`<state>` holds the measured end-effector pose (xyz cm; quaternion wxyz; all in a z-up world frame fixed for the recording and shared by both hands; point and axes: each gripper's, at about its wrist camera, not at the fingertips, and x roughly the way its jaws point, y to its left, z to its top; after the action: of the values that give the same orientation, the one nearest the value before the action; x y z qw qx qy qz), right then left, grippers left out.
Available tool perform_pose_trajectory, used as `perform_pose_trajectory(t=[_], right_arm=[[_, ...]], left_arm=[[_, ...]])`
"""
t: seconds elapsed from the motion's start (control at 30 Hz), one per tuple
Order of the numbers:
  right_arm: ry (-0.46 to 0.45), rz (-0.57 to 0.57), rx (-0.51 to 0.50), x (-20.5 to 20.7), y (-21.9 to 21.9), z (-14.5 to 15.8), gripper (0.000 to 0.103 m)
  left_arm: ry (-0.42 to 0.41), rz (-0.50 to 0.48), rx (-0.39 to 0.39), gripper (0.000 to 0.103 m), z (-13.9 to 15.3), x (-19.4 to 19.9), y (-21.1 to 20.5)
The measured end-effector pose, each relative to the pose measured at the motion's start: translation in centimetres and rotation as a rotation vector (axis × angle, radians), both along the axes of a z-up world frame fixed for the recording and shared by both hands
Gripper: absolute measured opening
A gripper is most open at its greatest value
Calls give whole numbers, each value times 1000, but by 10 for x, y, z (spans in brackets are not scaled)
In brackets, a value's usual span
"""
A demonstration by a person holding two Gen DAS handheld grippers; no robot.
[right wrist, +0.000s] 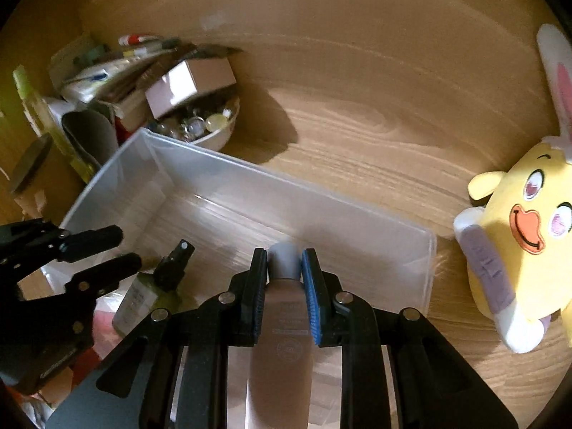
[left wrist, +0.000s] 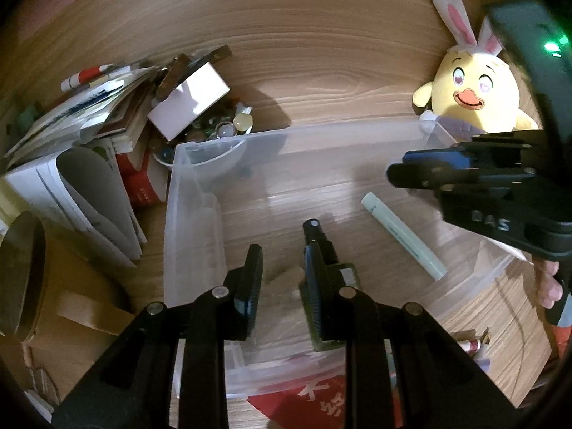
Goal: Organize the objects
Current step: 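Carry the pink tube and clear square item into the box and release them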
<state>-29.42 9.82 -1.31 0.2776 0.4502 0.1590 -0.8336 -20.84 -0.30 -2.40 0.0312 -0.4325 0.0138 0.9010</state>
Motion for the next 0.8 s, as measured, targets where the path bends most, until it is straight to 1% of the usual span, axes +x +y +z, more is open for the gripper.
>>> perform_pose_trajectory(t=[0.13, 0.3, 0.4, 0.47, 0.5, 0.53, 0.57, 0.6, 0.77, 0.8], right_arm=[[-14, 7, 38, -1, -4, -5, 16], [1, 3, 48, 3, -3, -3, 16], [8, -4, 41, 7, 1, -1, 16], [29, -10, 45, 12, 2, 1, 17], [45, -12, 45, 17, 4, 3, 22], [58, -15, 43, 22, 6, 6, 28], [79, -20, 37, 28, 9, 9, 31], [94, -23, 33, 32, 11, 11, 36], [154, -39, 12, 57, 24, 24, 49], [175, -43, 13, 63, 26, 26, 54]], left_arm=[[5, -5, -1, 23, 1, 1, 2], [8, -5, 8, 27, 7, 4, 1], [24, -6, 19, 37, 14, 11, 0], [43, -6, 21, 49, 21, 17, -2], [52, -4, 21, 50, 23, 20, -3], [61, -2, 19, 53, 26, 24, -4], [72, 0, 17, 56, 29, 29, -6], [78, 1, 18, 57, 31, 32, -7], [98, 4, 40, 71, 38, 51, -13], [102, 1, 39, 73, 39, 55, -14]])
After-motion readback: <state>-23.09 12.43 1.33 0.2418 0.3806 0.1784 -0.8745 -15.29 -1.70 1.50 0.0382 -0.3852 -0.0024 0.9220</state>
